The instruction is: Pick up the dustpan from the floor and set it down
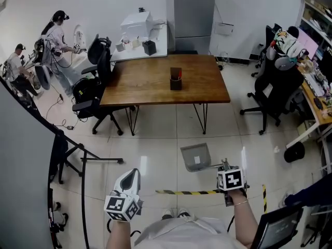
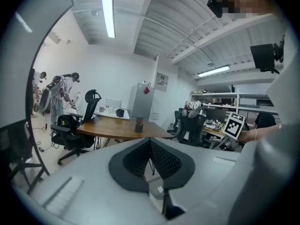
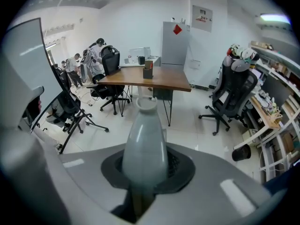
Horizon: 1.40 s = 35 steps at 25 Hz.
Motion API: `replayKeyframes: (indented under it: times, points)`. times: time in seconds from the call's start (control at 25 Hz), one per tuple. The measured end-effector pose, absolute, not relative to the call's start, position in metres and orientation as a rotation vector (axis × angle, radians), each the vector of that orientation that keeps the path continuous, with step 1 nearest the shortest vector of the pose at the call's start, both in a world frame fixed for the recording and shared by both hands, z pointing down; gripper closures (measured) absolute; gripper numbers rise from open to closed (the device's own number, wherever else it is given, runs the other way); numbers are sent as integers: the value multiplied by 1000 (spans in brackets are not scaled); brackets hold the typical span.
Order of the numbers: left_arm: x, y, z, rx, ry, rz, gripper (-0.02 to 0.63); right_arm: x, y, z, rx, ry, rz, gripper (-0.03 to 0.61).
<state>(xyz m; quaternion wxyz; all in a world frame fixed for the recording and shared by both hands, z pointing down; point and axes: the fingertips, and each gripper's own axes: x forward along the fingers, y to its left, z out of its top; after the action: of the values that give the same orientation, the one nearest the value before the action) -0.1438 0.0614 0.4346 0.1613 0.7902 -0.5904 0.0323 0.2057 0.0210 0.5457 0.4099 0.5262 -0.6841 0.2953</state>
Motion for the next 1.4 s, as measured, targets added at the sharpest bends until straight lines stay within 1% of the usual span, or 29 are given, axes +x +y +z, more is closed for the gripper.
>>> replayKeyframes:
  times: [0.2,0.56,0.88,1.12,1.28,1.4]
  points:
    - [-135,65,426,2313,-1667,77,600,197,44,542,1334,-1722,747,518]
    - [-122,69,419,2363,-1680,69,600,168,53,534,1298,-1778,750,517]
    - [-110,68,416,2378,-1656,61,600,162,61,535,1260,-1802,745,517]
    - [-105,61,423,2366,-1694,79,600,165,50,550,1212,-1801,717,517]
    - [-105,51,419,2370,-1793,133,600,169,38,561,1174,-1786,712,517]
    - [-109,35,407,2378,-1812,46,600,169,23,570,1151,-1763,733,517]
